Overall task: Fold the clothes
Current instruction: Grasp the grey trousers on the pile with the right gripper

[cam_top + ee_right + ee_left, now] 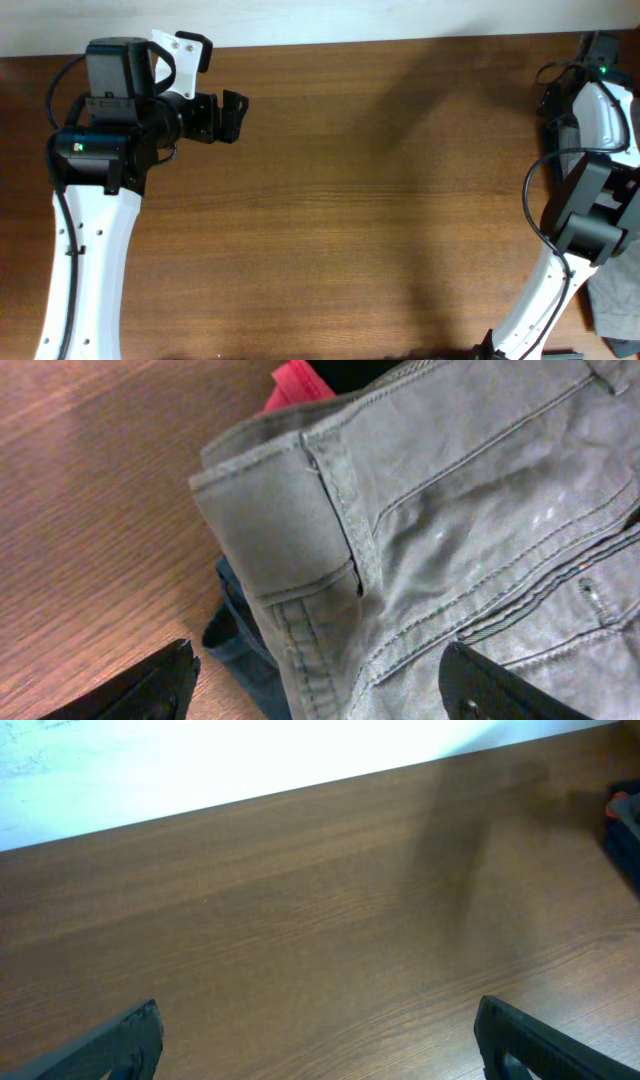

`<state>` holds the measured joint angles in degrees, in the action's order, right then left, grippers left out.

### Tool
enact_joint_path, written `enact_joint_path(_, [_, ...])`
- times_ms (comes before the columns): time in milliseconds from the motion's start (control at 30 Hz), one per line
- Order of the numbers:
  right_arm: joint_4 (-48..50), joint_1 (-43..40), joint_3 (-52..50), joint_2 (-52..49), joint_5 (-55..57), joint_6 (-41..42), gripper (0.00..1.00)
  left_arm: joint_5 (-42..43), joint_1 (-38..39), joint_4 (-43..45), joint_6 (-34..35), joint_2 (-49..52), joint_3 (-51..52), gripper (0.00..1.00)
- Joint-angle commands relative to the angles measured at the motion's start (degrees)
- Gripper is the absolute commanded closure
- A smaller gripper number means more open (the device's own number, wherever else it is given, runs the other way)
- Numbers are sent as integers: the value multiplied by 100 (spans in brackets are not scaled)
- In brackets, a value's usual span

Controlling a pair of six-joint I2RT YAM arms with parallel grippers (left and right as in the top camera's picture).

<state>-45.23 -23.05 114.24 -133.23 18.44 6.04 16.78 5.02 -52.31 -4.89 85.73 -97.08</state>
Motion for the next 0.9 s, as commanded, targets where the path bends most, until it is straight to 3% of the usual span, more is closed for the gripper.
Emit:
enact_joint_path(0, [-85,15,105,-286,181,85,18,109,24,0,79,46,-122,1])
enact_joint_path(167, [-127,7,105,-358,328,87,19,109,22,0,76,46,-122,1])
enact_joint_path(267, [-155,11,105,-369,380,105,26,107,22,4,74,52,-122,1])
enact_joint_path(500, [-262,9,105,-444,1080,415,30,107,22,2,76,57,-122,1])
enact_joint_path(667, [-302,7,107,-444,1478,520,43,107,22,0,76,57,-122,1])
enact_joint_path(733, [-299,0,107,-442,1493,516,43,107,22,2,76,57,-122,1])
enact_joint_path(867, [-286,26,107,-442,348,-125,26,107,22,2,76,57,-122,1])
